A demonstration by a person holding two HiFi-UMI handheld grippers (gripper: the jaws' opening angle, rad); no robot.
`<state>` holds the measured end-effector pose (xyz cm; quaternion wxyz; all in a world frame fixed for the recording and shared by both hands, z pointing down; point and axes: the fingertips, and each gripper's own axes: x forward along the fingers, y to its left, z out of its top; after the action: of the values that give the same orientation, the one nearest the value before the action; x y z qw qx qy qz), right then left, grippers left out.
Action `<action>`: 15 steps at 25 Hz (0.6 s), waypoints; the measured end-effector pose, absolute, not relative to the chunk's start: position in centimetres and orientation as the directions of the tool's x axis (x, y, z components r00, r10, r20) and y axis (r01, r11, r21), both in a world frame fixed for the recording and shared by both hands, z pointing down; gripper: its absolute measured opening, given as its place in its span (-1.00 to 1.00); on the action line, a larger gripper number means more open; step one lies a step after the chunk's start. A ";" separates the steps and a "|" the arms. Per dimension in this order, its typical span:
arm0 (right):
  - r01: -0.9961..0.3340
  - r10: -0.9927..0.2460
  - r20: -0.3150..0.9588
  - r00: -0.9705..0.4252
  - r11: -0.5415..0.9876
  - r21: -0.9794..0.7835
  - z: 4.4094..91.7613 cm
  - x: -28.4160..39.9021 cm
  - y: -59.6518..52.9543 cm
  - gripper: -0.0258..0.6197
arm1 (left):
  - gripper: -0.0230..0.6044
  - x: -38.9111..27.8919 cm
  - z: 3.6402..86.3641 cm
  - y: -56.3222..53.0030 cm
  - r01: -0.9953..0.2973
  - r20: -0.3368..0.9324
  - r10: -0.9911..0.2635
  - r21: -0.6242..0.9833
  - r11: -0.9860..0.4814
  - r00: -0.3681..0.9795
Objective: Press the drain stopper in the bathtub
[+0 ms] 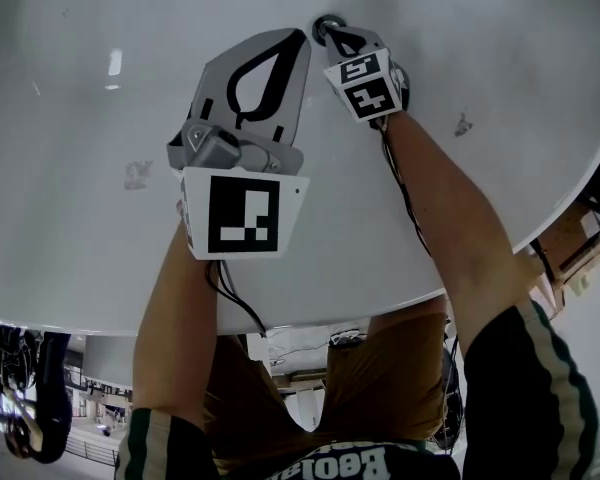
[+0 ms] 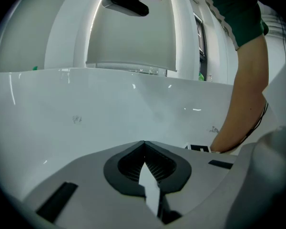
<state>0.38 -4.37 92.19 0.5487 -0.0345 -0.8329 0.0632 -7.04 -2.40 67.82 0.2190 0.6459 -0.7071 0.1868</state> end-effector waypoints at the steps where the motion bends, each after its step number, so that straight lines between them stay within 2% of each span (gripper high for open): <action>1: -0.010 0.124 0.912 -0.392 0.990 -0.139 92.6 0.3 -4.4 -0.89 | -0.92 -7.3 67.7 -2.4 -0.994 0.548 -0.833 0.020 0.105 -0.077; 11: 0.009 0.095 0.937 -0.337 0.995 -0.098 94.4 0.7 -4.3 -0.89 | -0.92 -7.5 67.1 -2.8 -0.993 0.522 -0.850 0.041 0.107 -0.070; 15: 0.005 0.097 0.940 -0.326 0.995 -0.100 94.9 1.0 -4.2 -0.89 | -0.92 -7.3 67.7 -2.7 -0.991 0.549 -0.833 0.049 0.121 -0.075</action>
<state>0.99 -4.16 94.91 0.5796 -0.0313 -0.8133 0.0394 -7.27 -2.73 67.73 0.2300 0.6401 -0.7125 0.1724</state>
